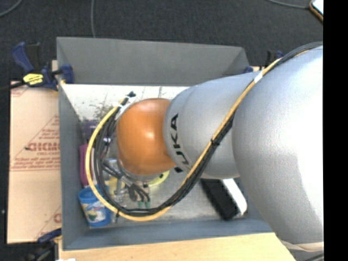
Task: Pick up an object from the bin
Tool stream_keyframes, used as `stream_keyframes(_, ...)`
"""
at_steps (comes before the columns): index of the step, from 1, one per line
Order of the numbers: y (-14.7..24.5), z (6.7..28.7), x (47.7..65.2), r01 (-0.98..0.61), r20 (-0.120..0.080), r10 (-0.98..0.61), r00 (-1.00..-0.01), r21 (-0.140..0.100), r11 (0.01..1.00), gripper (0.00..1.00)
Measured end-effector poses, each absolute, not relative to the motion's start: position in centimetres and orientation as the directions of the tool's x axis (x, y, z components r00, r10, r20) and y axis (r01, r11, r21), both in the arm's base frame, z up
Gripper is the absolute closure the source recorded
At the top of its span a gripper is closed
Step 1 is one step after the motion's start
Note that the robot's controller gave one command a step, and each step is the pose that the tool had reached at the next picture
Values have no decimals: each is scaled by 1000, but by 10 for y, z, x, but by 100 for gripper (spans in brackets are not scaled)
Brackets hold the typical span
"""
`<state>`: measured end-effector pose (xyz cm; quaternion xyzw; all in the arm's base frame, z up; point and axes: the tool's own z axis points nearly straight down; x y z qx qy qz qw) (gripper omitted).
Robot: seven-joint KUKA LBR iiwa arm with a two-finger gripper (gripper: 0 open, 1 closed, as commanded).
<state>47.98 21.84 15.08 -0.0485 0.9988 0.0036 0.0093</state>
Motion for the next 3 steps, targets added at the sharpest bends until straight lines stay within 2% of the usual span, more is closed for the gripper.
stream_keyframes(1,197,124,487,197,-1,197,-980,2,980,0)
stream_keyframes(2,235,163,480,27,-20,27,-999,12,1000,0)
stream_keyframes(3,195,189,474,147,-7,147,-989,2,989,0)
